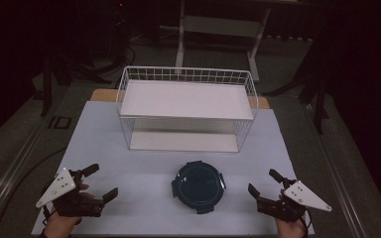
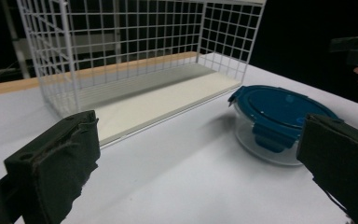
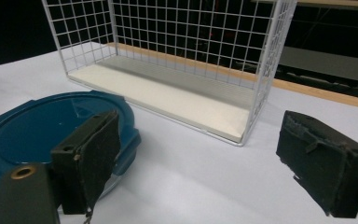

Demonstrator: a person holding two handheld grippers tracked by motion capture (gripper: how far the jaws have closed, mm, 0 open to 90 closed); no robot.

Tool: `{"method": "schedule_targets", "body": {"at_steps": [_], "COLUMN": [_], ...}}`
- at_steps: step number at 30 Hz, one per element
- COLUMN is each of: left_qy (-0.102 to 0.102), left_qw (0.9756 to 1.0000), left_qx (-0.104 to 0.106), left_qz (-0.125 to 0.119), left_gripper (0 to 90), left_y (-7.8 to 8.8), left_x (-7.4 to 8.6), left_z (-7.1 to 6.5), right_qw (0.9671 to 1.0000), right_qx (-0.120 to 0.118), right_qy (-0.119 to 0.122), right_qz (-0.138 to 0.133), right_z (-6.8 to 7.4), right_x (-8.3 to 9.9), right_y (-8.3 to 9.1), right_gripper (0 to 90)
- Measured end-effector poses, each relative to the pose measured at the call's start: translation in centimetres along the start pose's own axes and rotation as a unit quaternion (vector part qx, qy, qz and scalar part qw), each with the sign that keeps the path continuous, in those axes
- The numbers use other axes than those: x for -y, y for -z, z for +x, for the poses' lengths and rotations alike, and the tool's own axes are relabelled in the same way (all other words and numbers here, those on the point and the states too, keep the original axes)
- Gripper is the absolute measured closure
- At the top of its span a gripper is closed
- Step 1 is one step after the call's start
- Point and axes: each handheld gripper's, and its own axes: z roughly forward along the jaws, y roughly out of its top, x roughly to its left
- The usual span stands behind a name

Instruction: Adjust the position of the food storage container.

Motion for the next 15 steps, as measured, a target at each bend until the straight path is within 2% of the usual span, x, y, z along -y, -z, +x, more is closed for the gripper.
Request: {"method": "schedule_targets", "body": {"at_steps": [2,4,7,9,11,12,13,15], "left_qy": [0.001,-0.002,0.01,-0.001,-0.003,-0.014,-0.013,-0.011], "left_qw": [0.9999,0.9999,0.9997,0.9998,0.9994,0.999,0.9984,0.998], "left_qx": [0.014,0.013,0.019,0.016,0.029,0.038,0.048,0.06], "left_qz": [-0.008,-0.01,-0.014,-0.009,-0.017,-0.017,-0.025,-0.017], "left_gripper": [0.0,0.0,0.0,0.0,0.0,0.0,0.7,3.1], "left_y": [0.1,0.2,0.2,0.1,0.0,0.1,0.1,0.0], "left_x": [-0.1,-0.3,-0.2,-0.5,-1.0,-1.4,-1.8,-2.4], "left_z": [-0.1,-0.2,0.0,-0.1,-0.1,-0.2,-0.4,-0.6], "right_qw": [1.0,1.0,1.0,1.0,1.0,1.0,0.9999,0.9999], "right_qx": [0.001,-0.001,-0.001,0.0,0.0,0.002,0.003,0.002], "right_qy": [0.004,0.001,0.001,-0.001,0.0,0.005,0.007,0.006], "right_qz": [0.002,0.001,-0.001,0.0,-0.001,-0.002,-0.006,-0.009], "right_z": [0.1,0.1,0.0,0.1,0.2,0.2,0.3,0.3], "right_x": [0.0,0.0,0.0,0.0,-0.1,-0.2,-0.3,-0.3], "right_y": [0.0,0.0,0.1,0.0,0.0,0.0,0.1,0.2], "right_gripper": [13.3,13.3,13.3,13.3,13.2,13.2,13.3,13.3]}}
